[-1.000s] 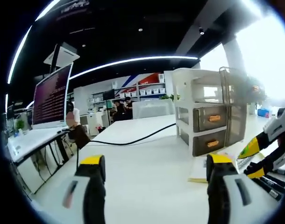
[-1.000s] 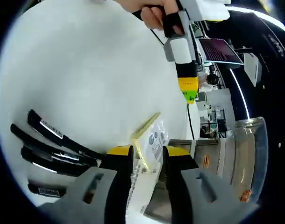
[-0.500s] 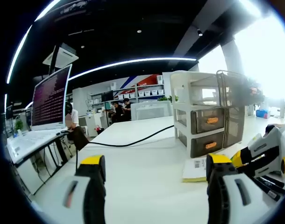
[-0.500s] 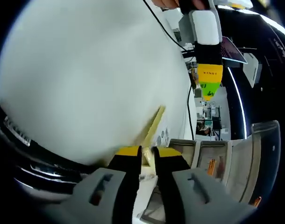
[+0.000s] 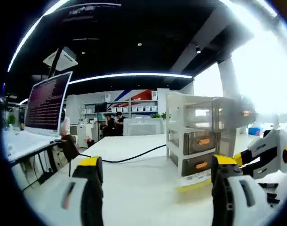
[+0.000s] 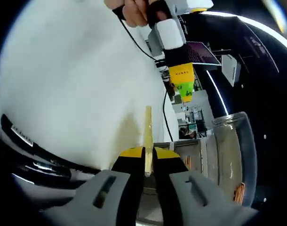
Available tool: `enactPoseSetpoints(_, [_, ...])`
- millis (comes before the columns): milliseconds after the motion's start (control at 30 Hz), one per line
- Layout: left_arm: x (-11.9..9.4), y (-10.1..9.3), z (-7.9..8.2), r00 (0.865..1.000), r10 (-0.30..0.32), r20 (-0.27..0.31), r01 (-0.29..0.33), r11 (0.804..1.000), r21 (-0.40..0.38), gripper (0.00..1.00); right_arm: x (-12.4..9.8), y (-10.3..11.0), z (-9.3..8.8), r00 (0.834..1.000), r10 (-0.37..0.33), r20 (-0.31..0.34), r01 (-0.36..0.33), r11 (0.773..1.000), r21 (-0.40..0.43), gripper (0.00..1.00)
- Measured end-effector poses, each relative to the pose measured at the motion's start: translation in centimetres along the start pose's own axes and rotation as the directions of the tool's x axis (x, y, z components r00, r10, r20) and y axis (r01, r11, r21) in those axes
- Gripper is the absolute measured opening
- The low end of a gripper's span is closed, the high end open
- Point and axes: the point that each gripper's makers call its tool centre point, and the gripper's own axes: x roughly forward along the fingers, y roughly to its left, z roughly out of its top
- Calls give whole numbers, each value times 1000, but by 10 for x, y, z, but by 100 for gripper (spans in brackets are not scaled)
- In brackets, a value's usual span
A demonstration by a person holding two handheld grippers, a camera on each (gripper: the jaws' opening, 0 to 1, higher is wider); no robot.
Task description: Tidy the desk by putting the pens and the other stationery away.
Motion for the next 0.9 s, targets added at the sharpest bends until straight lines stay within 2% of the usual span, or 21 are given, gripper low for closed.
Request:
enactPoseSetpoints(67, [-2, -16, 16, 991, -99, 87, 100, 995, -1, 95, -13, -6, 1, 999, -8, 39, 5, 998, 69, 9])
enactPoseSetpoints(133, [-4, -36, 22, 969, -209, 131, 206, 978, 41, 97, -26, -17, 0, 997, -36, 73, 26, 991, 132, 9])
enactPoseSetpoints(167, [-4, -48, 19, 954, -274, 118, 268, 961, 61, 97, -33, -21, -1, 995, -47, 89, 34, 988, 151, 9])
enactPoseSetpoints(200, [-5, -60, 8, 941, -332, 65, 328, 942, 64, 97, -39, -25, -1, 993, -61, 103, 44, 986, 159, 9])
enactPoseSetpoints(233, [-7, -72, 0, 923, -383, 26, 382, 923, 56, 97, -45, -27, -2, 991, -69, 111, 52, 986, 155, 9])
enactPoseSetpoints(300, [-12, -92, -8, 877, -480, 9, 478, 875, 80, 97, -56, -30, -1, 988, -97, 122, 79, 987, 141, 9])
enactPoseSetpoints(333, [-12, -97, -9, 873, -488, 18, 485, 870, 90, 97, -60, -30, -1, 987, -100, 125, 82, 986, 142, 9])
enactPoseSetpoints(400, [-18, -110, -13, 839, -544, 15, 537, 832, 137, 97, -69, -32, 1, 984, -113, 136, 93, 985, 145, 9])
enactPoseSetpoints(433, [-22, -115, -14, 817, -576, 18, 568, 810, 143, 96, -73, -34, 3, 980, -123, 158, 96, 981, 170, 9])
enactPoseSetpoints(500, [-32, -126, -11, 764, -644, 39, 638, 763, 106, 94, -83, -35, 10, 969, -135, 208, 91, 974, 208, 9])
enactPoseSetpoints(533, [-35, -129, -10, 748, -662, 44, 657, 748, 92, 93, -87, -35, 11, 967, -136, 214, 89, 972, 217, 9])
enactPoseSetpoints(567, [-36, -129, -10, 748, -663, 47, 656, 748, 100, 93, -89, -34, 12, 967, -134, 217, 86, 972, 217, 9])
enactPoseSetpoints(633, [-38, -131, -14, 736, -676, 25, 667, 731, 146, 91, -95, -32, 17, 963, -135, 235, 82, 972, 222, 9])
enactPoseSetpoints(700, [-38, -134, -18, 736, -677, 1, 668, 725, 167, 88, -99, -28, 23, 957, -127, 260, 70, 974, 217, 9])
enactPoseSetpoints(767, [-37, -136, -22, 740, -673, -20, 663, 722, 198, 79, -103, -24, 31, 949, -114, 294, 47, 973, 225, 9])
enactPoseSetpoints(800, [-39, -136, -26, 731, -681, -43, 672, 708, 217, 76, -105, -20, 36, 941, -105, 322, 25, 970, 242, 9])
enactPoseSetpoints(867, [-41, -139, -30, 715, -697, -62, 691, 690, 212, 71, -110, -14, 46, 926, -89, 366, -5, 968, 250, 9])
enactPoseSetpoints(900, [-45, -143, -29, 691, -720, -58, 714, 669, 205, 66, -112, -13, 51, 916, -82, 392, -24, 966, 257, 9])
